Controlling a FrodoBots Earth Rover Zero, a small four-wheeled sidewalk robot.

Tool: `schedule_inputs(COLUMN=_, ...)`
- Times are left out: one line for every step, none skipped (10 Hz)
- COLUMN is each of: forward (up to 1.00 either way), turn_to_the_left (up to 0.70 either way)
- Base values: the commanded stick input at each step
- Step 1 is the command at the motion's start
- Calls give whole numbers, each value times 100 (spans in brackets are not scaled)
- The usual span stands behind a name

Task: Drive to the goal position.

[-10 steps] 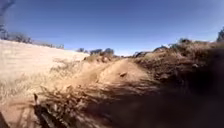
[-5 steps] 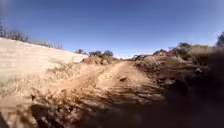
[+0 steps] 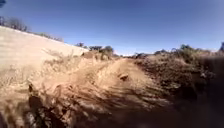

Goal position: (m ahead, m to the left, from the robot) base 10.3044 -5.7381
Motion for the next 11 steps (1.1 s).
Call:
schedule_inputs(forward=50, turn_to_the_left=0)
schedule_inputs(forward=50, turn_to_the_left=0)
schedule_inputs(forward=50, turn_to_the_left=0)
schedule_inputs(forward=50, turn_to_the_left=0)
schedule_inputs(forward=50, turn_to_the_left=0)
schedule_inputs(forward=50, turn_to_the_left=0)
schedule_inputs(forward=50, turn_to_the_left=0)
schedule_inputs(forward=50, turn_to_the_left=0)
schedule_inputs(forward=50, turn_to_the_left=0)
schedule_inputs(forward=50, turn_to_the_left=0)
schedule_inputs(forward=50, turn_to_the_left=0)
